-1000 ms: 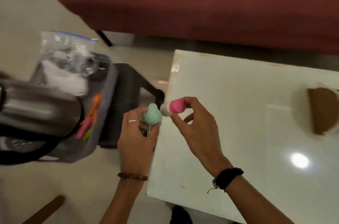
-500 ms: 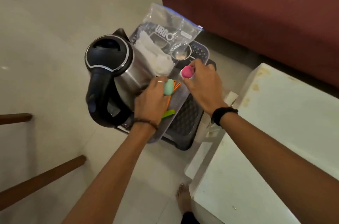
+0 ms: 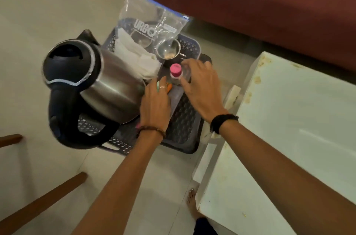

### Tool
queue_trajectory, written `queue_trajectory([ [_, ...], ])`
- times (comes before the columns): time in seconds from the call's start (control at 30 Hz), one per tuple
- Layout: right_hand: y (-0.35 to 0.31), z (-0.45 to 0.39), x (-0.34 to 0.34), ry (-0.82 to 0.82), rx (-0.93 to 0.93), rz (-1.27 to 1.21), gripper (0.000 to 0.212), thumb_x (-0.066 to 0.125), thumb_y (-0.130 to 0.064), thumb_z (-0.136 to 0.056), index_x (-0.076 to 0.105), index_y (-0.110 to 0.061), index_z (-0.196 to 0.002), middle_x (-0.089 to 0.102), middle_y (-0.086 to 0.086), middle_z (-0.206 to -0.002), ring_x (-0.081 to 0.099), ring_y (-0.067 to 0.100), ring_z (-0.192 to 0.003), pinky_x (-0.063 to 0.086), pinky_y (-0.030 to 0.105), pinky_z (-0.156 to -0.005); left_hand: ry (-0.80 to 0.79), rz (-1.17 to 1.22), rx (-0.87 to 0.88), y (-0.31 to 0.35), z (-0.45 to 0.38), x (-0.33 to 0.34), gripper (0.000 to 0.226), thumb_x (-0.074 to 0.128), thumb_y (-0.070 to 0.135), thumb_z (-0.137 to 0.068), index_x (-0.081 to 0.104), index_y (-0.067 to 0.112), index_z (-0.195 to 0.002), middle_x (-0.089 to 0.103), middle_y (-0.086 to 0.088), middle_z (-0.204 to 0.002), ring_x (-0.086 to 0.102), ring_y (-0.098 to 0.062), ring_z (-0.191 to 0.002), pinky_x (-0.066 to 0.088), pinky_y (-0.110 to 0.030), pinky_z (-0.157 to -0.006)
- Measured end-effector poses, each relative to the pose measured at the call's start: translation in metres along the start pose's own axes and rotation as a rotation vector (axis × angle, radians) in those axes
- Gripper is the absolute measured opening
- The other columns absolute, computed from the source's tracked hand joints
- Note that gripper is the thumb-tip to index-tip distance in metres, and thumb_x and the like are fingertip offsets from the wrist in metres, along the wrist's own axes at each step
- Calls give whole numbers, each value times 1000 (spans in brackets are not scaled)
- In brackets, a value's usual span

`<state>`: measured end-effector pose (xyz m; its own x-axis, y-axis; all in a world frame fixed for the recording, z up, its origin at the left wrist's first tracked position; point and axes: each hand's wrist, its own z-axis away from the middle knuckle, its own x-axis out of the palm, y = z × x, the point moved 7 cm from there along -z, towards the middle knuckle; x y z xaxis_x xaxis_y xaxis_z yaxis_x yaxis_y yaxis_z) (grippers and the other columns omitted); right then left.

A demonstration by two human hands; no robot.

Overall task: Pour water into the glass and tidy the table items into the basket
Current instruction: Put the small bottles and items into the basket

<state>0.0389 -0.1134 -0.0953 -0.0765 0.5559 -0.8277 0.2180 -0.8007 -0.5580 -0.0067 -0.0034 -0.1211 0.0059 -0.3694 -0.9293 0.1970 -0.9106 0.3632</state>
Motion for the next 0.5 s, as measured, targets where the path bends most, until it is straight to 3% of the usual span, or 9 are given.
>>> queue_trajectory([
  [0.1,24,38,-25,76,73,-223,17,51,-17,-92,58,-15,-107,66,4,-103,55,20,-93,46,35,-80,109,152,135,38,38,-14,31,52,7,-89,52,4,-120,54,-17,-123,50,-29,-114,42,-32,-96],
  [0.2,71,93,-44,77,256,-398,11,53,-18,-92,61,-19,-99,67,-2,-98,57,10,-86,44,19,-74,119,278,201,81,86,-13,26,56,7,-87,57,9,-113,58,-11,-116,50,-18,-111,34,-15,-96],
  [0.27,113,138,-57,78,393,-473,9,55,-20,-92,62,-20,-97,67,-7,-94,55,1,-74,41,9,-67,70,348,176,112,115,5,21,60,4,-84,60,10,-104,60,-9,-106,55,-17,-98,46,-15,-83],
  [0.3,133,159,-64,87,451,-500,8,55,-20,-91,62,-21,-95,67,-9,-91,55,0,-71,41,7,-65,28,393,137,125,127,16,18,61,4,-83,60,13,-98,61,-8,-101,57,-15,-90,47,-14,-74],
  [0.33,156,184,-74,108,510,-519,7,56,-19,-91,62,-22,-94,66,-12,-90,55,0,-70,41,7,-64,-54,446,112,146,141,33,18,60,6,-84,59,20,-95,61,-4,-99,57,-12,-87,46,-13,-74],
  [0.43,223,259,-107,148,655,-529,7,56,-20,-91,63,-23,-91,66,-15,-87,57,0,-70,42,9,-61,-307,504,206,225,183,85,17,52,14,-90,59,27,-98,59,11,-103,53,1,-95,40,-5,-86],
  [0.5,256,295,-125,163,734,-533,7,56,-20,-92,62,-23,-91,67,-13,-87,58,0,-71,43,9,-61,-421,473,282,268,203,116,18,49,16,-91,60,24,-102,60,12,-104,52,3,-97,36,-1,-85],
])
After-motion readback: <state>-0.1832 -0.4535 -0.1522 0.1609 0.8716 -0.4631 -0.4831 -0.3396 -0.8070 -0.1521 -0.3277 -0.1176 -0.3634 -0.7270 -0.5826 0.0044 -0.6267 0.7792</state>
